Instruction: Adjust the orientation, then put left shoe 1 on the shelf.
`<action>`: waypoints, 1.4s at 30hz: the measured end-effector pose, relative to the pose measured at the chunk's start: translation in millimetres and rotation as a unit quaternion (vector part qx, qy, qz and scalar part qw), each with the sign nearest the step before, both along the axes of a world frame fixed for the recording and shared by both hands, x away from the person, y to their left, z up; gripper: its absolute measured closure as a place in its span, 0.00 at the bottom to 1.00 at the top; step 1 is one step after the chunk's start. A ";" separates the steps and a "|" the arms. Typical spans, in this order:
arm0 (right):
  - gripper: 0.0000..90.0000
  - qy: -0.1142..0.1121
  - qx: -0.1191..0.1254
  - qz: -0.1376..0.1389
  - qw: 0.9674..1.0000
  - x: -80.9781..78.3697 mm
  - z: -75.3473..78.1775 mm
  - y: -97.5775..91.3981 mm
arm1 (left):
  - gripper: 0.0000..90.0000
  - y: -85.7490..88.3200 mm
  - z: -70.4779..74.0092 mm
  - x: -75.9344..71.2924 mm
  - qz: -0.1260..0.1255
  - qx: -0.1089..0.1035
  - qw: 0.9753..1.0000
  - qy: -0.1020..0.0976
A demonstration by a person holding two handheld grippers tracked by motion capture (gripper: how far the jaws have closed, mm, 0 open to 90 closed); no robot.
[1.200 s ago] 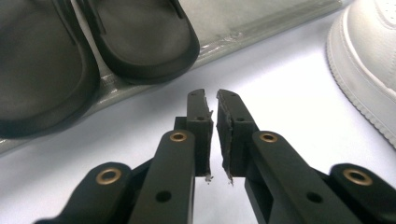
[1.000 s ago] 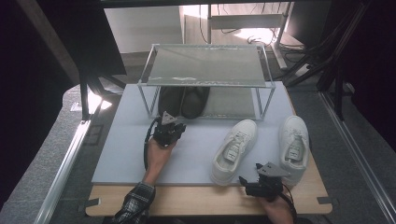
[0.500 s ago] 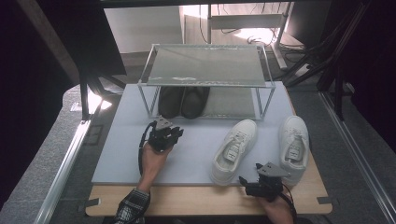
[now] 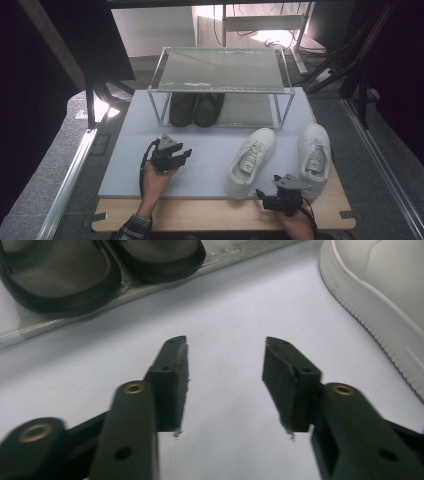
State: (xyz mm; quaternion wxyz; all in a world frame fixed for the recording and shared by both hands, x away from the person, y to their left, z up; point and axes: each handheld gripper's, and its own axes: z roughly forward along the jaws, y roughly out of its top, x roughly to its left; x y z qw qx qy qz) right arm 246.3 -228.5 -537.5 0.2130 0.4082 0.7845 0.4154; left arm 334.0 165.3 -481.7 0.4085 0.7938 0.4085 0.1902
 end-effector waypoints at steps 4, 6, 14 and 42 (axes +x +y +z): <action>0.17 0.000 0.000 0.000 1.000 0.0 0.0 0.0 | 0.51 2.9 -1.6 -9.4 -0.005 -0.007 1.000 0.005; 0.17 0.000 0.000 0.000 1.000 0.0 0.0 0.0 | 0.48 3.8 -3.8 -13.9 -0.008 -0.007 1.000 0.009; 0.17 0.000 0.000 -0.001 1.000 0.0 0.0 0.1 | 0.30 8.7 -10.6 -30.7 0.004 0.001 1.000 0.004; 0.33 0.020 0.020 -0.008 1.000 -2.1 13.4 -3.9 | 0.15 24.3 -55.4 -57.7 0.030 0.015 0.999 0.014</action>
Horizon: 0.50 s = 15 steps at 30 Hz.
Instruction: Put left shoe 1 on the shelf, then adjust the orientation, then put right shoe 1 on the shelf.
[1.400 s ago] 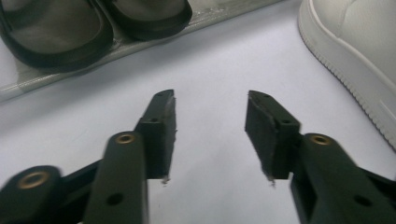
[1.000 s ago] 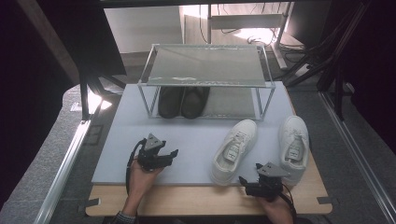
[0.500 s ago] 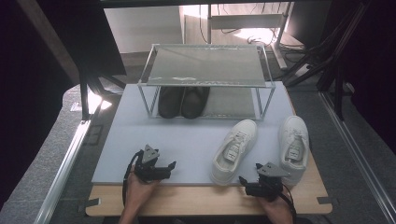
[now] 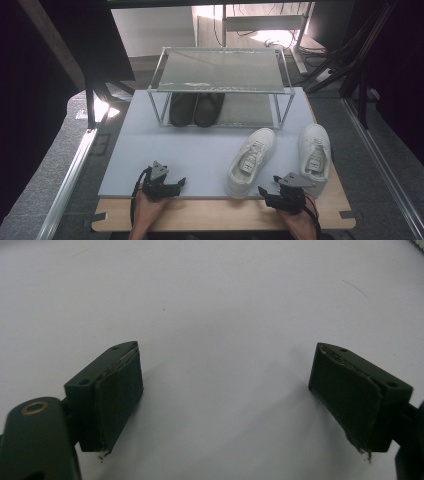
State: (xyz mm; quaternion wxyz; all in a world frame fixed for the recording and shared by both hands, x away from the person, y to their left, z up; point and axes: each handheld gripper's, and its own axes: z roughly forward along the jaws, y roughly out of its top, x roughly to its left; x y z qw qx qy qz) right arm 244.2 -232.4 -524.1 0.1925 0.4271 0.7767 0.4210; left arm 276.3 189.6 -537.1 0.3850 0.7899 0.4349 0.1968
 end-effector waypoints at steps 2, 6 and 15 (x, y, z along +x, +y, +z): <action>0.36 0.005 0.003 0.006 1.000 0.0 2.5 -0.3 | 0.15 1.1 -2.7 -1.2 0.001 -0.008 1.000 -0.009; 0.46 0.015 0.003 0.028 0.999 -0.2 7.5 -1.0 | 0.15 1.0 -2.8 -1.2 0.002 -0.008 1.000 -0.010; 0.53 0.034 0.000 0.040 0.999 0.9 18.0 -3.1 | 0.15 1.1 -2.7 -1.3 0.002 -0.008 1.000 -0.009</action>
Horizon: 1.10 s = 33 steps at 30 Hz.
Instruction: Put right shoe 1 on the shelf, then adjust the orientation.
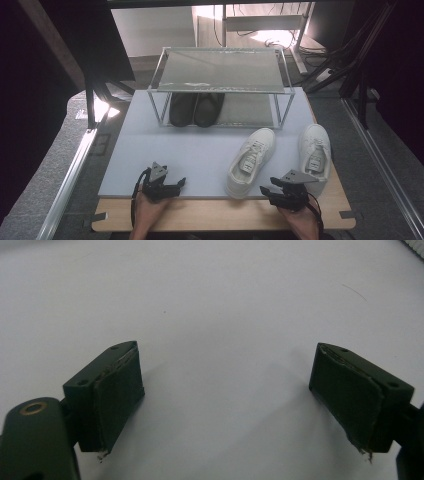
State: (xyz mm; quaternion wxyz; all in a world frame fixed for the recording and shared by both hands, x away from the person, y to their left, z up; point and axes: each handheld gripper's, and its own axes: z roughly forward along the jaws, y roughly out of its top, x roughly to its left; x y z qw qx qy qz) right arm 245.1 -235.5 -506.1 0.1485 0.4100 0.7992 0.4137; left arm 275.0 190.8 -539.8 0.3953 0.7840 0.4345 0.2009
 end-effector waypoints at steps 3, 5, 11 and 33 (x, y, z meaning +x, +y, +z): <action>0.60 -0.002 -0.006 0.007 1.000 -0.6 1.9 1.4 | 0.15 -0.3 0.0 -0.1 0.001 0.001 1.000 0.000; 0.66 -0.001 -0.001 0.011 1.000 -0.7 3.0 2.0 | 0.15 -0.2 0.0 -0.2 0.001 0.001 1.000 0.000; 0.79 0.003 0.010 0.030 0.999 0.9 9.2 2.1 | 0.15 -0.4 0.0 -0.2 0.002 0.001 1.000 0.000; 1.00 0.003 0.042 0.060 0.997 4.8 50.0 11.1 | 0.16 -1.1 0.0 -0.5 0.007 0.000 1.000 0.000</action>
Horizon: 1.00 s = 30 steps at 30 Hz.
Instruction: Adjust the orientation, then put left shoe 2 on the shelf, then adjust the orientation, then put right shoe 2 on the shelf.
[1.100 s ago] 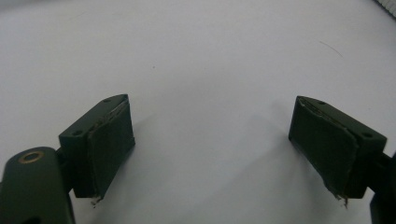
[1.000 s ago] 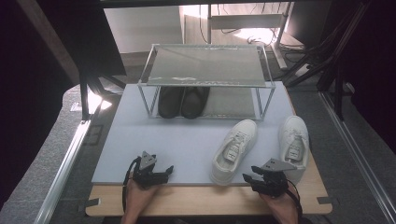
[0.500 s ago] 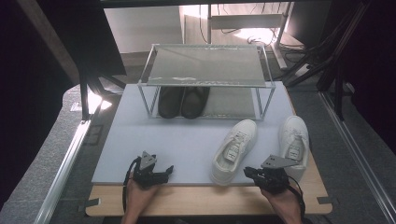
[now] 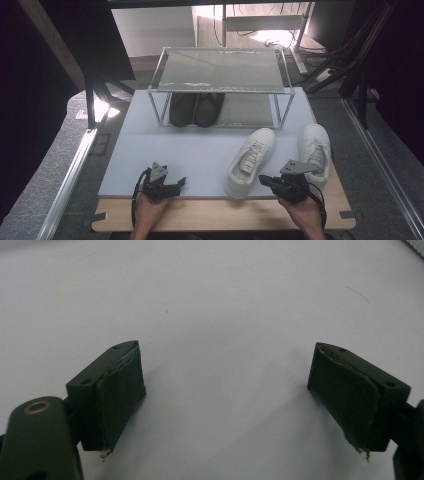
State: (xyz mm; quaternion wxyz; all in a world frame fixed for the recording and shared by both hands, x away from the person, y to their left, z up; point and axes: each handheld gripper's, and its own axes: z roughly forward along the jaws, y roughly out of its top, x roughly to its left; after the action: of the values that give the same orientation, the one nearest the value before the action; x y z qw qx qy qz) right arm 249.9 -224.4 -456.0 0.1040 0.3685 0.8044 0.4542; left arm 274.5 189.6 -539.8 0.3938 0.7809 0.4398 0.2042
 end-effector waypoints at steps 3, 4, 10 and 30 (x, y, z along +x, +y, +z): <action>1.00 0.002 0.000 0.006 1.000 2.5 1.8 3.4 | 0.16 -0.3 0.1 0.0 0.001 0.000 1.000 0.000; 1.00 0.002 0.000 0.007 1.000 3.7 2.0 4.7 | 0.16 -0.2 0.0 0.0 0.001 0.000 1.000 0.000; 1.00 0.006 0.001 0.015 1.000 8.2 5.0 14.4 | 0.16 -0.3 0.0 0.0 0.001 0.000 1.000 0.000; 0.99 0.020 -0.007 0.028 0.999 22.1 -1.0 38.4 | 0.16 -0.4 0.0 -0.1 0.002 0.000 1.000 0.000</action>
State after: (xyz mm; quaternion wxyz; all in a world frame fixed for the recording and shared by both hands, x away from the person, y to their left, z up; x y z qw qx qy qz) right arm 272.0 -186.0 -457.0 0.0774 0.3539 0.8199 0.4434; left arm 274.4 189.3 -539.8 0.3933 0.7800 0.4414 0.2051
